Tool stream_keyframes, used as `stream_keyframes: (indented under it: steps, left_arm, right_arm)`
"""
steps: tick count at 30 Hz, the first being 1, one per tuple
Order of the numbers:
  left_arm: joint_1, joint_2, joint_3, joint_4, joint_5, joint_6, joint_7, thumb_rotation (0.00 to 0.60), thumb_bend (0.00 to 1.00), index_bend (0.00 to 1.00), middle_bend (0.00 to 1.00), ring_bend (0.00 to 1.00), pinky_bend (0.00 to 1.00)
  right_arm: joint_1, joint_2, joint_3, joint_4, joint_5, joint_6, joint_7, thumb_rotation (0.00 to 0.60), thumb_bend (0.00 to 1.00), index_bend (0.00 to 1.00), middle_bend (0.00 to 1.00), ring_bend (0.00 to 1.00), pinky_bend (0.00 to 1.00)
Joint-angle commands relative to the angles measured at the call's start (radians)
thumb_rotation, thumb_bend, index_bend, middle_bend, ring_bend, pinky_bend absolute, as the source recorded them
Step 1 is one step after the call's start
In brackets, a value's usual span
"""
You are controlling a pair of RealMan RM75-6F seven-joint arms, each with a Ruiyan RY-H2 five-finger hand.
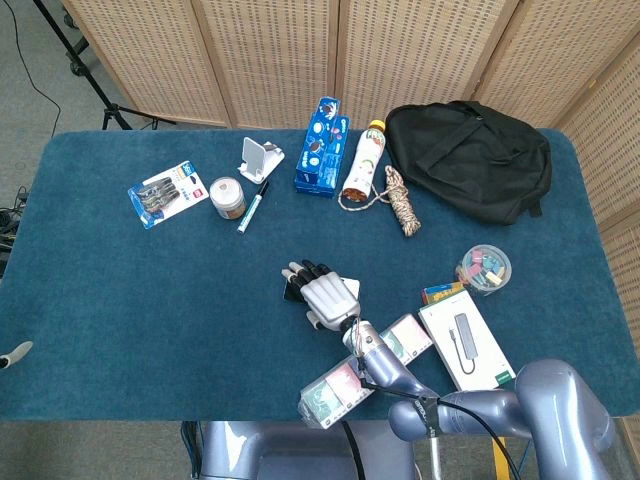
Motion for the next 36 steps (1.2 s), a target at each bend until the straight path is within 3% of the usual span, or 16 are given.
stream_keyframes:
  steps: [1,13,30,36]
  left_arm:
    - [0.0,0.0,-0.001,0.0,-0.001,0.0,-0.001,0.6,0.0,0.0,0.0,0.0,0.0]
    - [0.0,0.002,-0.002,0.002,-0.005,-0.003,-0.007,0.6,0.0,0.0,0.0,0.0,0.0]
    - [-0.004,0.001,-0.001,0.001,-0.006,-0.01,0.0,0.6,0.0,0.0,0.0,0.0,0.0]
    - [-0.004,0.0,-0.002,0.001,-0.007,-0.009,0.0,0.6,0.0,0.0,0.0,0.0,0.0]
  right_arm:
    - [-0.004,-0.027,-0.007,0.026,-0.011,0.007,-0.016,0.6,0.44,0.05,0.03,0.0,0.17]
    - [-0.013,-0.116,-0.016,0.181,-0.074,-0.001,-0.049,0.6,0.44,0.05,0.03,0.0,0.17]
    - [-0.055,-0.119,-0.004,0.22,-0.112,-0.025,-0.067,0.6,0.51,0.05,0.03,0.0,0.17]
    - [-0.067,-0.127,-0.005,0.261,-0.157,-0.01,-0.065,0.6,0.58,0.12,0.11,0.03,0.17]
